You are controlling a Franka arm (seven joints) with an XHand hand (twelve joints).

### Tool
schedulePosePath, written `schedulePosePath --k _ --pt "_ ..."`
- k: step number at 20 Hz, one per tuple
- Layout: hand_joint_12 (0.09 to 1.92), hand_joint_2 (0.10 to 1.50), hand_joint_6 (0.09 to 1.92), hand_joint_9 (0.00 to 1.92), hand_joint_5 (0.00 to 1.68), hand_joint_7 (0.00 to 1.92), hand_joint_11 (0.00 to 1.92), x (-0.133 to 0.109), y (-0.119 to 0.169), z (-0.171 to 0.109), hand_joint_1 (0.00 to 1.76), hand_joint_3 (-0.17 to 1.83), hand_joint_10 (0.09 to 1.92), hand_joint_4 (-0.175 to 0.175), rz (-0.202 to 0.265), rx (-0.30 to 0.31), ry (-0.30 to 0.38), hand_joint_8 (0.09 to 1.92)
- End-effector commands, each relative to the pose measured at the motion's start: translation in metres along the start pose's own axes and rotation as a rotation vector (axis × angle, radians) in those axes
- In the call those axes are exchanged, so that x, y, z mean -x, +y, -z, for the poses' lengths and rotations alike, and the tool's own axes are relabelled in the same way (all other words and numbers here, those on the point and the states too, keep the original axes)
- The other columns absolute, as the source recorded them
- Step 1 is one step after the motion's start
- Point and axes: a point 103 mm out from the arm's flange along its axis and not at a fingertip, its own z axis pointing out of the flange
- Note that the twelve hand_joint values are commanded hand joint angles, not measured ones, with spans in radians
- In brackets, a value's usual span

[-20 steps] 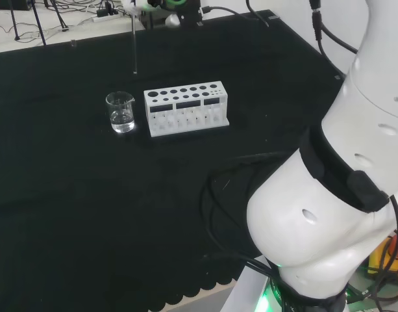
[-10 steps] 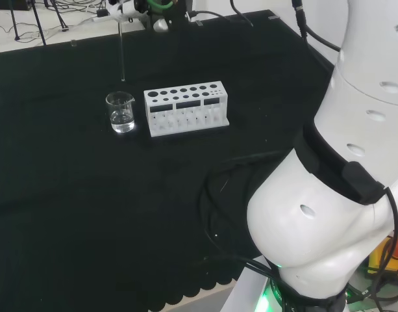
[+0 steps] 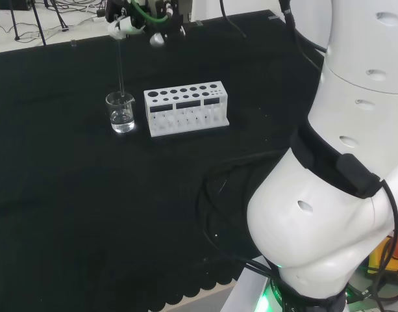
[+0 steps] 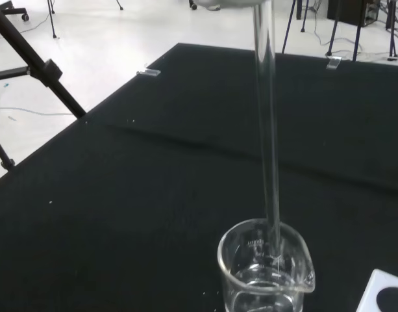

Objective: Stir in the beaker to the left of the white test tube rack with the glass rod.

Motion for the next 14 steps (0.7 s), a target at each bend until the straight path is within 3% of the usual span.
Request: schedulePosePath --k 1,6,14 --pt "0.62 1.1 0.19 1.62 1.31 1.19 1.64 -0.007 0.002 -0.014 1.31 -0.17 0.72 -0.175 0.01 -0.015 0.013 0.98" --pt "0.62 1.1 0.18 1.63 1.31 1.19 1.64 -0.012 0.007 -0.027 1.31 -0.17 0.72 -0.175 0.022 -0.025 0.021 0.98" --pt "0.62 1.1 0.18 1.63 1.31 1.2 1.64 0.001 0.02 -0.051 1.31 -0.17 0.71 -0.175 0.03 -0.059 0.018 0.98"
